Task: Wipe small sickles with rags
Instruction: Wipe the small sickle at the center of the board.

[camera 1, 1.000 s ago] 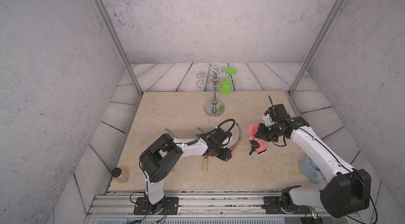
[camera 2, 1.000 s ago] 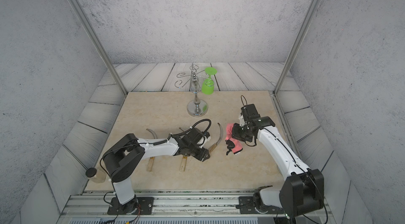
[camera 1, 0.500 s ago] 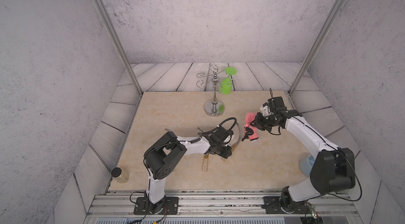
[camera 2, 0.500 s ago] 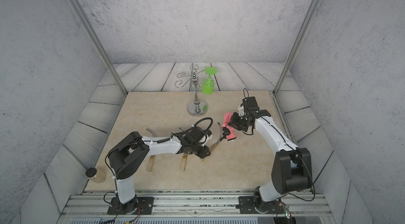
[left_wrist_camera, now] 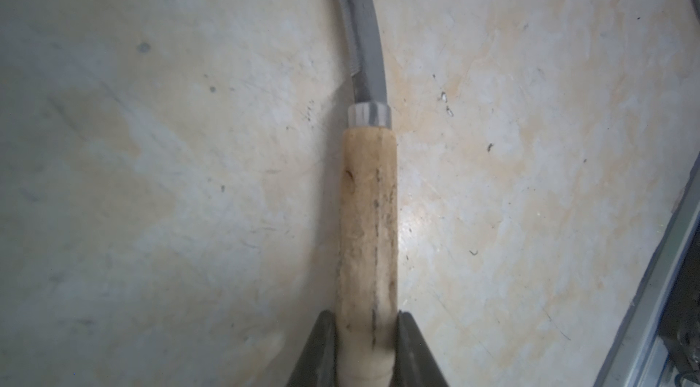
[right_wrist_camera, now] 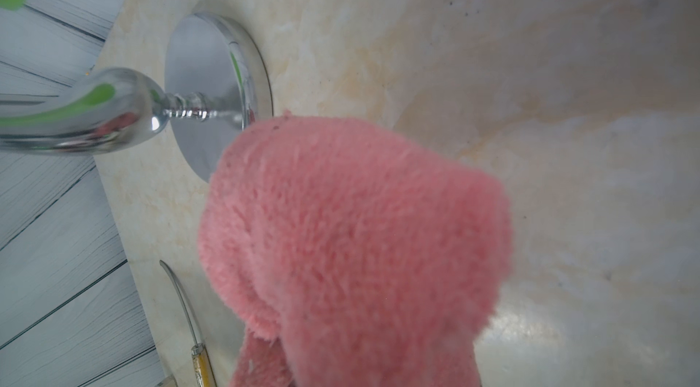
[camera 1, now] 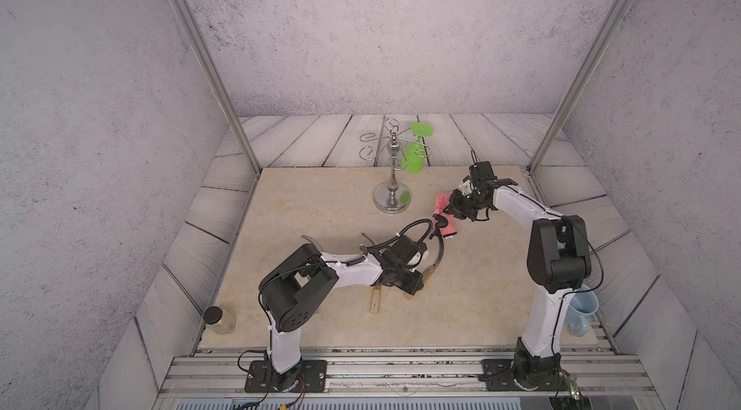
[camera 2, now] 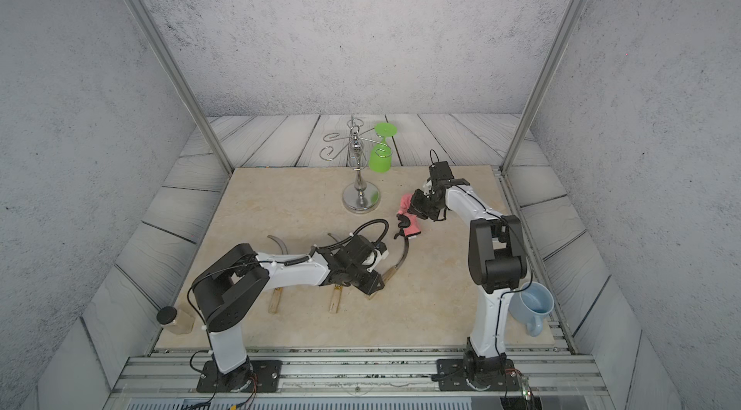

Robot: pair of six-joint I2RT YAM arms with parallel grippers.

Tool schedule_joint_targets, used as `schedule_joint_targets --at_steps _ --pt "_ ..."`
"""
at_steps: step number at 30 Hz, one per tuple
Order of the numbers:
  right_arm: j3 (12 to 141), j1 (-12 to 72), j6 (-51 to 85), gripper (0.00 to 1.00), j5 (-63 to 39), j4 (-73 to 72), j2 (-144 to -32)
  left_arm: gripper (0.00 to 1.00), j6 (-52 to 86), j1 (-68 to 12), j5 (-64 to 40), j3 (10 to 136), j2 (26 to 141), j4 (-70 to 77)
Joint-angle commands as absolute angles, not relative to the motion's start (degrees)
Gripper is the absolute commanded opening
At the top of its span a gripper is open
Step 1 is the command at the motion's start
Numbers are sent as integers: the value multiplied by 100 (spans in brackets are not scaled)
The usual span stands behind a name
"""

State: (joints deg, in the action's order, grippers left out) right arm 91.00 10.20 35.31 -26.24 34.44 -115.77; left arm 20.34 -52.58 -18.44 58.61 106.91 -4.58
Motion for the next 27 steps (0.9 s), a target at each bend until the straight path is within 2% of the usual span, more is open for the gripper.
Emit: schedule_joint_targets --at_steps 1,12,27 --pt "9500 1051 3362 13 -2703 3805 -12102 3 1967 -5341 -1872 5618 10881 -1168" --pt "10405 1184 2680 13 -1604 5221 -13019 3 1981 -5337 -1872 5633 10896 -1155" --pt "10251 1852 2356 14 -810 5933 -13479 2 2030 -5335 -1773 5610 10829 -1155"
